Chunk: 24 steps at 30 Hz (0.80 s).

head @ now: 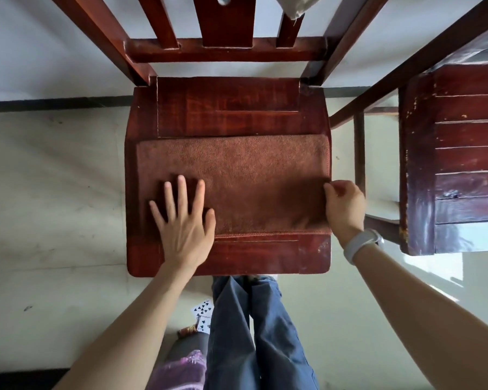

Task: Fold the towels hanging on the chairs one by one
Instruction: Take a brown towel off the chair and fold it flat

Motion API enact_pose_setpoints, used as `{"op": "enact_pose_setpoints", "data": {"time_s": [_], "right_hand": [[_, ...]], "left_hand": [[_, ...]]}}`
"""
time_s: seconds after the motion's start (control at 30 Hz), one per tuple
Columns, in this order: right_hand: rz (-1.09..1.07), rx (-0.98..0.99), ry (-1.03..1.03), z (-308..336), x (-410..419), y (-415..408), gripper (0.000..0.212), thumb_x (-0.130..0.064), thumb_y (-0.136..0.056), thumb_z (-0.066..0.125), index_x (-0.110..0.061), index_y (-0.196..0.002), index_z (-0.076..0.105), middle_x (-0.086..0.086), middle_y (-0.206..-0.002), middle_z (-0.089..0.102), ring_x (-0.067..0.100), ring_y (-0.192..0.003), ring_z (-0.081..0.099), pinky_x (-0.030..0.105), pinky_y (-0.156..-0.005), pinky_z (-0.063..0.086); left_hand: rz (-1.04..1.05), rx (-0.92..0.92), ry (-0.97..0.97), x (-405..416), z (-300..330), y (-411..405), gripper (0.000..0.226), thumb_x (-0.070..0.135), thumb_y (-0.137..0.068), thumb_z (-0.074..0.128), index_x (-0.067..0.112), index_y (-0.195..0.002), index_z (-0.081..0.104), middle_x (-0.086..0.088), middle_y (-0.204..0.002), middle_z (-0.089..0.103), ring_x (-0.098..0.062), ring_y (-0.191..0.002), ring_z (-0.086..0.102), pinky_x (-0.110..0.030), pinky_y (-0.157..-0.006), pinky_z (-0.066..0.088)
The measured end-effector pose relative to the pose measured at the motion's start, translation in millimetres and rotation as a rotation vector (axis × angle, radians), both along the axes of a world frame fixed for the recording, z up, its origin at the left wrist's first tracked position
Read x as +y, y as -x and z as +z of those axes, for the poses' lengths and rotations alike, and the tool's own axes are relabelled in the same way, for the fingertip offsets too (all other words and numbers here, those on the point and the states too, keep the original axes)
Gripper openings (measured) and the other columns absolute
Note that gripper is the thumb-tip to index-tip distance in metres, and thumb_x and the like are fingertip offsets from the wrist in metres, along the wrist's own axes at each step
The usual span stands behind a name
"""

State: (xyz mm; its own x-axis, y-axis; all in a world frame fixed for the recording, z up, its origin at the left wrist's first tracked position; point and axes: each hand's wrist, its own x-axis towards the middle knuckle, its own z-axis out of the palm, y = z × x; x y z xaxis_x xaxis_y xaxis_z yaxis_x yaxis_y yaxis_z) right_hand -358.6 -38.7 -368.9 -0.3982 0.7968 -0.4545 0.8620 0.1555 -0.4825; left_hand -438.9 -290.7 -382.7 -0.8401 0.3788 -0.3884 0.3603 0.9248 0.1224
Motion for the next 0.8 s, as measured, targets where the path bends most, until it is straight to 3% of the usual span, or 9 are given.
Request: {"op": "enact_pose_setpoints", "data": {"time_s": [0.13,0.27,0.4,0.57,0.6,0.67,0.7,0.73,0.8], "right_hand": [[0.046,-0.15,0.028,6.8,-1.4,11.4,0.023,-0.023,-0.088,0.055,-0.005,-0.1,0.065,0.016,-0.105,0.065,0.036,-0.104,0.056,0.035,-0.084,0.042],[0.057,-0.226,0.12,7.1,-2.6,20.8,0.031,-0.018,-0.086,0.052,-0.008,-0.057,0.051,0.012,-0.065,0.054,0.035,-0.074,0.052,0.032,-0.063,0.036],[0.065,-0.255,0.137,3.9,-8.8,25.1,0.026,-0.024,-0.078,0.046,0.0,-0.076,0.056,0.017,-0.079,0.052,0.032,-0.076,0.05,0.033,-0.064,0.035],[-0.032,-0.122,0.171,23.8,-12.7,23.5,0.032,-0.013,-0.08,0.052,-0.008,-0.05,0.042,0.007,-0.05,0.039,0.027,-0.054,0.039,0.028,-0.047,0.029],[-0.07,-0.082,0.195,28.0,-12.3,25.0,0.028,-0.013,-0.08,0.054,-0.006,-0.054,0.05,0.008,-0.053,0.046,0.028,-0.057,0.045,0.029,-0.049,0.036],[-0.118,-0.012,0.243,35.9,-14.1,31.1,0.017,-0.016,-0.08,0.06,0.0,-0.08,0.065,0.014,-0.076,0.065,0.031,-0.076,0.061,0.038,-0.072,0.052],[-0.126,0.01,0.28,40.6,-16.0,34.9,0.022,-0.018,-0.08,0.063,-0.001,-0.093,0.066,0.015,-0.089,0.068,0.032,-0.086,0.064,0.043,-0.082,0.053],[-0.121,0.032,0.326,47.7,-19.7,39.3,0.029,-0.02,-0.08,0.065,-0.002,-0.102,0.065,0.014,-0.095,0.069,0.03,-0.09,0.064,0.044,-0.086,0.053],[-0.066,0.114,0.416,60.0,-30.8,50.8,0.027,-0.019,-0.08,0.067,-0.005,-0.102,0.064,0.008,-0.084,0.067,0.021,-0.075,0.063,0.036,-0.074,0.055]], "left_hand": [[0.009,-0.051,0.057,-0.1,-2.2,-2.4,0.06,0.047,-0.089,0.02,0.024,-0.145,0.023,-0.014,-0.154,0.018,-0.038,-0.142,0.012,-0.064,-0.108,0.012],[-0.012,-0.101,0.083,-1.1,1.2,2.4,0.064,0.052,-0.087,0.014,0.026,-0.146,0.019,-0.012,-0.155,0.013,-0.037,-0.143,0.008,-0.063,-0.109,0.01],[-0.006,-0.151,0.063,-0.9,7.1,5.2,0.06,0.05,-0.092,0.024,0.028,-0.147,0.011,-0.009,-0.157,0.0,-0.033,-0.144,-0.005,-0.06,-0.111,0.005],[-0.035,-0.227,0.016,-3.4,23.5,16.7,0.061,0.04,-0.094,0.038,0.029,-0.147,0.009,-0.004,-0.157,-0.007,-0.028,-0.144,-0.009,-0.055,-0.113,0.005],[-0.022,-0.245,-0.015,-4.8,26.2,19.3,0.059,0.039,-0.095,0.039,0.028,-0.147,0.014,-0.003,-0.157,-0.005,-0.026,-0.145,-0.007,-0.054,-0.114,0.007],[0.066,-0.275,-0.141,-7.4,32.3,23.8,0.051,0.034,-0.095,0.042,0.023,-0.143,0.028,-0.002,-0.157,0.008,-0.021,-0.145,0.001,-0.048,-0.115,0.011],[0.148,-0.281,-0.237,-9.0,35.5,25.7,0.046,0.029,-0.095,0.044,0.019,-0.139,0.038,-0.003,-0.155,0.019,-0.019,-0.145,0.009,-0.043,-0.115,0.016],[0.248,-0.281,-0.335,-10.9,39.8,27.2,0.04,0.025,-0.094,0.046,0.015,-0.133,0.046,-0.003,-0.15,0.031,-0.018,-0.142,0.02,-0.036,-0.113,0.021],[0.488,-0.306,-0.498,-17.0,49.3,28.8,0.031,0.018,-0.093,0.048,0.011,-0.122,0.056,-0.004,-0.135,0.051,-0.017,-0.13,0.042,-0.023,-0.103,0.029]]}}
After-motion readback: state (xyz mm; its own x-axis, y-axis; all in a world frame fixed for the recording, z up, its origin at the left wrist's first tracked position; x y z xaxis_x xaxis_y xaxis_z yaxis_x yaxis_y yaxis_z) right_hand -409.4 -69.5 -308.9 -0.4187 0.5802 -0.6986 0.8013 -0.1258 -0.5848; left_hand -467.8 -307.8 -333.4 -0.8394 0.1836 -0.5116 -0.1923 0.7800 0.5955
